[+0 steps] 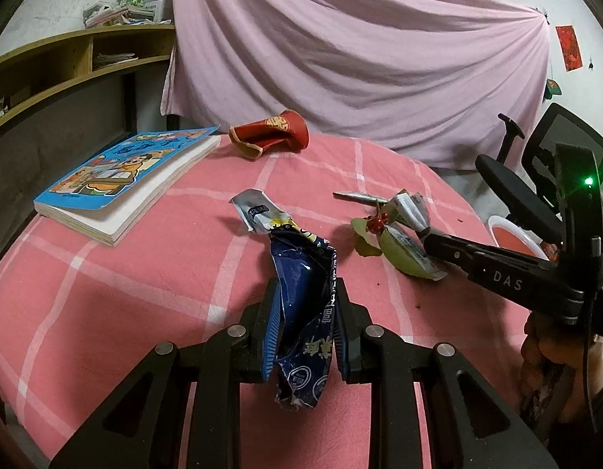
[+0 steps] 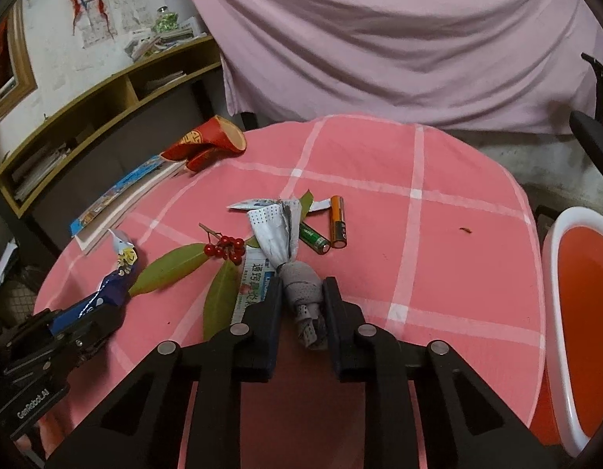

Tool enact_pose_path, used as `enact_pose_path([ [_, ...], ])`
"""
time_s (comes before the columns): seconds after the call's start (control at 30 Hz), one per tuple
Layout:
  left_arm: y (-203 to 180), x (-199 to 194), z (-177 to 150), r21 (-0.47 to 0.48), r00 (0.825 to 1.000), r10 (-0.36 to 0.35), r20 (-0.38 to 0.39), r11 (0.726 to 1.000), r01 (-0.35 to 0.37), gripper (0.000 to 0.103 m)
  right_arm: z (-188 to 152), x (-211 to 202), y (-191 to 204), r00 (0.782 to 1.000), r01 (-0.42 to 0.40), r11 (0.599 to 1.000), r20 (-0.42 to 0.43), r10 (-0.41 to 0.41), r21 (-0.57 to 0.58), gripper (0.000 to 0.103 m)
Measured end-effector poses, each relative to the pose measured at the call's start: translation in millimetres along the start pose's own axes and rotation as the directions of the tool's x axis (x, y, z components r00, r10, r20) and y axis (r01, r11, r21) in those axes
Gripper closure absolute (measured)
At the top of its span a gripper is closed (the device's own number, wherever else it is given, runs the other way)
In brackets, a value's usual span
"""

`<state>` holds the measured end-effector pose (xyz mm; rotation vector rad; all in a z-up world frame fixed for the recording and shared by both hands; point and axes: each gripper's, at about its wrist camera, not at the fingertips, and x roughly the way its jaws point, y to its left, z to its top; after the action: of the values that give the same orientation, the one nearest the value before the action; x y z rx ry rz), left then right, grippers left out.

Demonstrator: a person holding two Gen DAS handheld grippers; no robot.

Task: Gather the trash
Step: 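Grasp the twisted grey paper with the right tool, then carry the snack bag and grey paper with both tools over the bucket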

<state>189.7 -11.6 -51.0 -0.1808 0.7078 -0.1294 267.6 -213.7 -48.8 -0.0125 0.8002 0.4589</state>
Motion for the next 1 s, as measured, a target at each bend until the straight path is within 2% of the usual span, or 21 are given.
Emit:
enact_pose_path([
  [0.1,-0.9,-5.6,-2.7,0.004,1.0,-0.006,0.03,1.0,0.006,0.083,-0.8,-8.0,5.7,0.999,0.019,0.999,0.047,-0.018,-0.026,0.085],
  [0.2,-3.9,-13.4,-4.8,0.021,0.997,-0.023,0.077,1.0,0.021,0.083,-4.4,-24.5,12.7,0.991,0.04,0.997,0.13,-0.032,-0.059,0.085],
  [0.4,-12.0,-29.3,-10.6,0.063,0.984,-0.027,0.176,0.998,0.016,0.083,-13.5,-57.1,26.5,0.947,0.102,0.988,0.314,-0.061,-0.114,0.085],
  [0.7,-20.0,-41.5,-19.3,0.102,0.966,-0.009,0.258,0.995,-0.018,0.083,-22.3,-78.9,37.4,0.902,0.128,0.979,0.429,-0.049,-0.158,0.085],
  [0.8,-28.4,-46.7,-16.3,0.129,0.957,-0.013,0.289,0.991,-0.025,0.083,-26.0,-89.0,38.5,0.877,0.135,0.979,0.478,-0.048,-0.15,0.085],
  [0.9,-39.8,-55.9,-11.0,0.154,0.942,-0.041,0.333,0.988,-0.012,0.083,-32.4,-105.1,34.2,0.835,0.151,0.981,0.546,-0.061,-0.122,0.085],
  [1.0,-53.5,-62.9,-4.7,0.188,0.924,-0.058,0.377,0.982,-0.016,0.083,-35.8,-117.4,25.7,0.806,0.164,0.983,0.585,-0.085,-0.084,0.085],
])
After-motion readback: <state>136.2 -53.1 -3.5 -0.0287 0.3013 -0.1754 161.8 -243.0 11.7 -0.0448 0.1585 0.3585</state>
